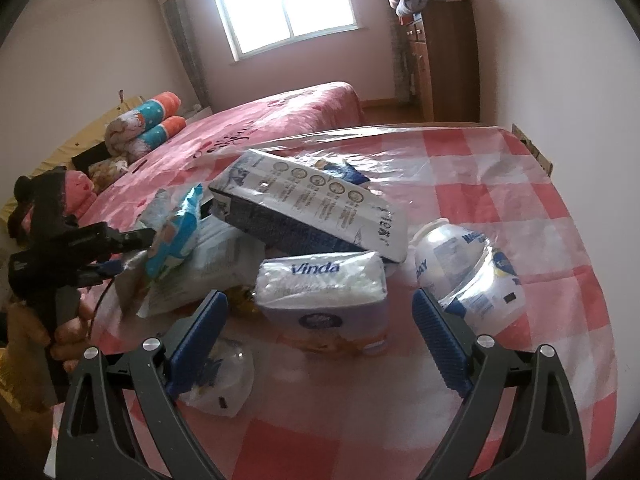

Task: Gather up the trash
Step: 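Grasp the grey paper bag with the left tool while the right tool grasps the Vinda tissue pack, then carry the paper bag and tissue pack to the pink bucket and release both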

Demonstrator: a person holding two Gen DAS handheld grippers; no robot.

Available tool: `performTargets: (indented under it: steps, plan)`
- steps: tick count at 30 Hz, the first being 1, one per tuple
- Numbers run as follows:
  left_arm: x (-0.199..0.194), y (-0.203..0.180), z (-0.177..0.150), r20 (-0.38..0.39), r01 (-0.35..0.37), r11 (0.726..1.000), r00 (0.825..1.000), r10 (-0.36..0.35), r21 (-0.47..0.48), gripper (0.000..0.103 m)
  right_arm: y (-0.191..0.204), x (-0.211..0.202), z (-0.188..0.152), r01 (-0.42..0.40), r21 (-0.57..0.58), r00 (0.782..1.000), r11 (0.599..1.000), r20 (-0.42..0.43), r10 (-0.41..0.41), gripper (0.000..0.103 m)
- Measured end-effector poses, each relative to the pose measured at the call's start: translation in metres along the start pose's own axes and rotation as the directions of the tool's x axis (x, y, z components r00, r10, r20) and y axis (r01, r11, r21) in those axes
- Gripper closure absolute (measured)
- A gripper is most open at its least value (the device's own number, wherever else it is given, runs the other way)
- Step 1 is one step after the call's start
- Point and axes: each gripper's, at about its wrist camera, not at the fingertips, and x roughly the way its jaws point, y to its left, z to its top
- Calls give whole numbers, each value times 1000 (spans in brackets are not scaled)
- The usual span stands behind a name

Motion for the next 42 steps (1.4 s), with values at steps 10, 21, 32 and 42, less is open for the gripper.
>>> performTargets:
  steps: [10,21,32,42]
  plan:
    - [-15,-14,-15,41,-35,999,999,33,42,38,-6,3,-3,45,6,999,999,-2,-45,46]
    - [-60,-27,-34,101,9,997,995,-17,81,39,0,-25,-9,38,14,998,999,44,-39,46]
    - [-112,-20,-53,152,48,995,987,-61,87,39,40,-59,-13,-66,11,996,998,55,66,46]
    - [-177,29,-81,217,-8,999,976,-3,53,39,133,-69,-26,-273,-112,962,956,-21,272,46]
